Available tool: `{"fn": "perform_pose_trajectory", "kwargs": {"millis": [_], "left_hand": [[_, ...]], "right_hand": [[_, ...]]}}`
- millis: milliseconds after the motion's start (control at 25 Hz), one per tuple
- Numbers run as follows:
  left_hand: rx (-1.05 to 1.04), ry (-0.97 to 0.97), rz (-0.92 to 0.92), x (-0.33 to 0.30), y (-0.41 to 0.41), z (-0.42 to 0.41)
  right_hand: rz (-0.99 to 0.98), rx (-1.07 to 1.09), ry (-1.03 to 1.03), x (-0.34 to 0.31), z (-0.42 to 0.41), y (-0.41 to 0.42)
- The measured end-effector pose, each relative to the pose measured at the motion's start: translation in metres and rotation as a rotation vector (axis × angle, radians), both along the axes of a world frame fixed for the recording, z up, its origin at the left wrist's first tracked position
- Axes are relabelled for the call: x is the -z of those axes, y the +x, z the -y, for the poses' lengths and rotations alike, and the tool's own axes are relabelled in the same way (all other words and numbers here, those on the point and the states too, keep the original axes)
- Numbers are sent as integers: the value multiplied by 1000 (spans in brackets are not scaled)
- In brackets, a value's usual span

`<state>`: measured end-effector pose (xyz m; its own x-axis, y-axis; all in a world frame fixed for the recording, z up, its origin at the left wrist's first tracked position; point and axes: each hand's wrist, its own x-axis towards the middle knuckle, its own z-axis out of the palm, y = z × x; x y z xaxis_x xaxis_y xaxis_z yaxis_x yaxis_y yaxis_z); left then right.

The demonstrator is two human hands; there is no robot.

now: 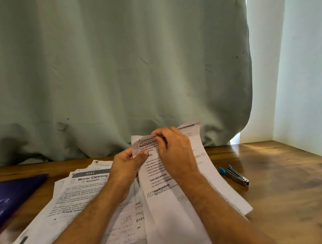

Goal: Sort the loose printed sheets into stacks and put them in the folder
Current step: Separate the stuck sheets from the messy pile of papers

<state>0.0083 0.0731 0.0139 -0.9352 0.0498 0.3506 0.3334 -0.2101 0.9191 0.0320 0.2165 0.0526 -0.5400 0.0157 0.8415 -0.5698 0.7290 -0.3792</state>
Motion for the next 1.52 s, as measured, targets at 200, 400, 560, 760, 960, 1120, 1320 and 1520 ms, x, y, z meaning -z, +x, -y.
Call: {"fn": "perform_pose_trajectory", "kwargs": {"millis": [200,400,560,760,960,1120,1320,1520], "left_hand": [[54,179,4,-29,8,15],[155,135,103,-37,6,59],[101,-70,286,-26,5,99],[-445,-528,343,-4,-21,125],[-509,-1288,109,25,-30,139],[-497,-1390,210,24,-29,141],[-461,-1306,317,20,-26,138],[-459,-1273,346,17,-26,140]], "right_hand": [[-45,-21,133,-53,7,5],[40,-68,232,-79,36,-6],[225,-63,239,-35,63,-18],[505,8,296,25,86,-28],[627,-36,263,44,94,-22],[685,-94,273,52,99,-14],[726,-108,319,53,99,-13],[739,-103,333,55,98,-20]]}}
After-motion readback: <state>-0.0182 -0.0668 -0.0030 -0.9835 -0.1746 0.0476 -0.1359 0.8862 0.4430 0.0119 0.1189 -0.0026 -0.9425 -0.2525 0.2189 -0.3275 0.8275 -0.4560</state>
